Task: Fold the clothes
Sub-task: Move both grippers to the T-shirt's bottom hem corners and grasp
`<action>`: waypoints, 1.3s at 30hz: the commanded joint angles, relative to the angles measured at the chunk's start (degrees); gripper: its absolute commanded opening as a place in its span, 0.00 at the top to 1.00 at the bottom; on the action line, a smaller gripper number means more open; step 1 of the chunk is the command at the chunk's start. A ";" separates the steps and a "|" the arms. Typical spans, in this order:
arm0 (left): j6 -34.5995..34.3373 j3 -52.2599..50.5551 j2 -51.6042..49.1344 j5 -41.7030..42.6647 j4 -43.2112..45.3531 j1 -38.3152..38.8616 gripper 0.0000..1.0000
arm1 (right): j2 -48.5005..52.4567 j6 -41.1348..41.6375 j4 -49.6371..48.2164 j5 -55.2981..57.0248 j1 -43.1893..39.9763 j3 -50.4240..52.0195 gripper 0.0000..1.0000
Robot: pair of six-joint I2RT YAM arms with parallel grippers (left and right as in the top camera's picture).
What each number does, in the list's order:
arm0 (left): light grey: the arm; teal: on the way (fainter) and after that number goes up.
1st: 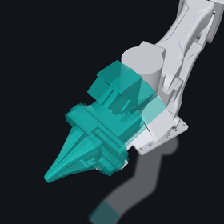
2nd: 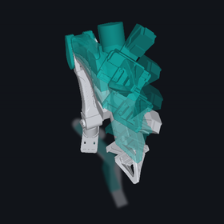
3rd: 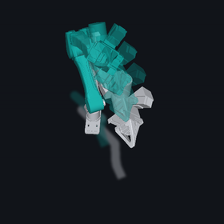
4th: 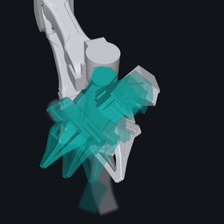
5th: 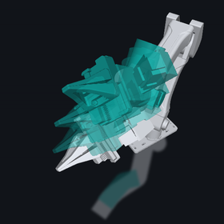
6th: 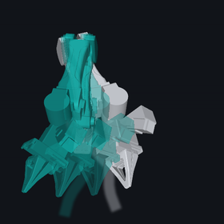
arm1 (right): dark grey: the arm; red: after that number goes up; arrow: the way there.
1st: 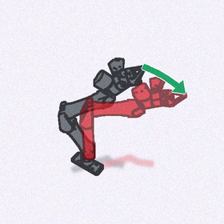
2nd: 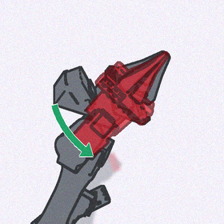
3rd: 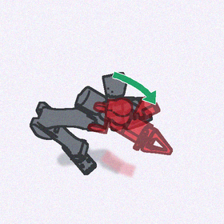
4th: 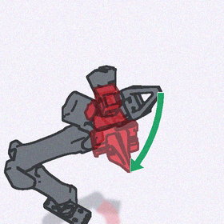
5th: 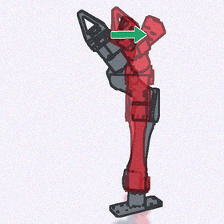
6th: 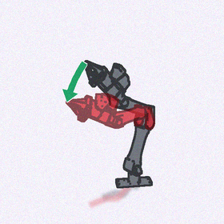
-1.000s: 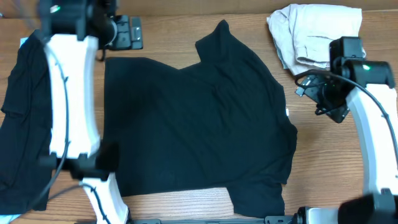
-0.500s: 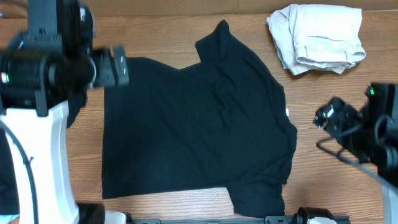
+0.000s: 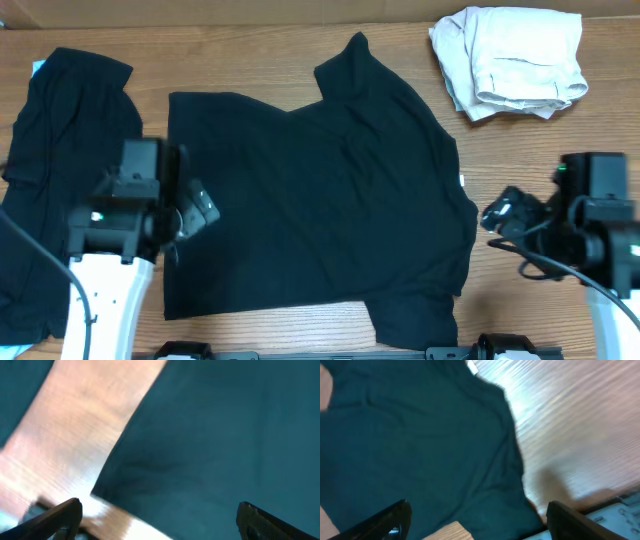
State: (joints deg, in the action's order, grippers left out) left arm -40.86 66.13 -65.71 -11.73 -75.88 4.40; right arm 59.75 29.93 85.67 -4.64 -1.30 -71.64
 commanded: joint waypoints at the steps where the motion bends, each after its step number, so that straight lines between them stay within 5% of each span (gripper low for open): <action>1: -11.56 -7.82 0.85 -5.03 1.03 -0.44 0.00 | -0.15 -0.42 -3.93 -5.55 3.06 5.55 0.10; 13: -12.11 -27.89 0.83 2.86 15.67 -13.66 0.09 | 4.98 -0.37 -9.99 -7.02 8.15 8.90 0.10; 20: -12.15 -34.75 0.57 3.89 22.49 -14.27 0.13 | 7.58 -0.39 -10.01 -6.99 8.15 8.90 0.10; 39: -16.26 -40.17 0.57 3.82 24.35 -14.27 0.21 | 7.89 -0.37 -9.33 -7.02 8.15 8.96 0.10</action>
State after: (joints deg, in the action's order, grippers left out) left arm -54.08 27.33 -65.58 -7.88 -51.77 -9.50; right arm 67.79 29.76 76.31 -11.60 6.52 -62.76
